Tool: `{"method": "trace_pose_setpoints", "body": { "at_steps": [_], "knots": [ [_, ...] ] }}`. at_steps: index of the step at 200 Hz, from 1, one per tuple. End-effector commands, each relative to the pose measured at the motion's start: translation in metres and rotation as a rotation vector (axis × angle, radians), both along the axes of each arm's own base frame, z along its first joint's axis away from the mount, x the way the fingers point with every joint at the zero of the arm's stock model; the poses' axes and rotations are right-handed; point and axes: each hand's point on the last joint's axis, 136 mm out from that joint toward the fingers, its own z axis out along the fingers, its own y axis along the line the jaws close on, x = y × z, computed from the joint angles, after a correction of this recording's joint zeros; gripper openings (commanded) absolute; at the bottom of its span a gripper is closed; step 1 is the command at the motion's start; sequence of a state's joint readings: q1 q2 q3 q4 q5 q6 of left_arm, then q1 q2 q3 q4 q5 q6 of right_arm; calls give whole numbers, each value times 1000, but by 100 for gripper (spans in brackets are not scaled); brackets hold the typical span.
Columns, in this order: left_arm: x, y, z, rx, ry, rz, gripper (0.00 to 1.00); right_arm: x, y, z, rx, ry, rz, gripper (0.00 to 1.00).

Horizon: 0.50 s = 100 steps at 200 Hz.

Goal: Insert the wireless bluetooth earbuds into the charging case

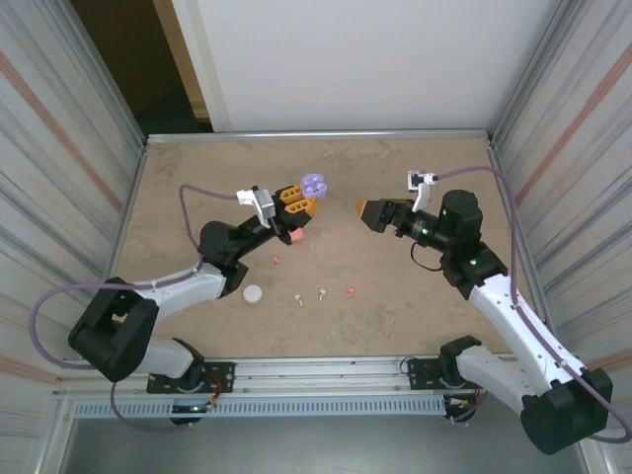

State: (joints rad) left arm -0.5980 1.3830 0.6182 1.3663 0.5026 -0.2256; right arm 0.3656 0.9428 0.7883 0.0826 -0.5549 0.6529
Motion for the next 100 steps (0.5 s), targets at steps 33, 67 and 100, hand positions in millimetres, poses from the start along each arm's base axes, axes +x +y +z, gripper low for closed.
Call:
{"method": "trace_pose_setpoints", "body": {
  "at_steps": [33, 67, 100],
  "knots": [
    [-3, 3, 16, -25, -19, -80, 0, -12, 39, 57, 111, -96, 267, 99],
    [-1, 5, 15, -17, -7, -100, 0, -12, 58, 70, 118, -124, 343, 99],
    [-1, 8, 14, -10, 2, -109, 0, -9, 75, 75, 123, -124, 406, 99]
  ]
}}
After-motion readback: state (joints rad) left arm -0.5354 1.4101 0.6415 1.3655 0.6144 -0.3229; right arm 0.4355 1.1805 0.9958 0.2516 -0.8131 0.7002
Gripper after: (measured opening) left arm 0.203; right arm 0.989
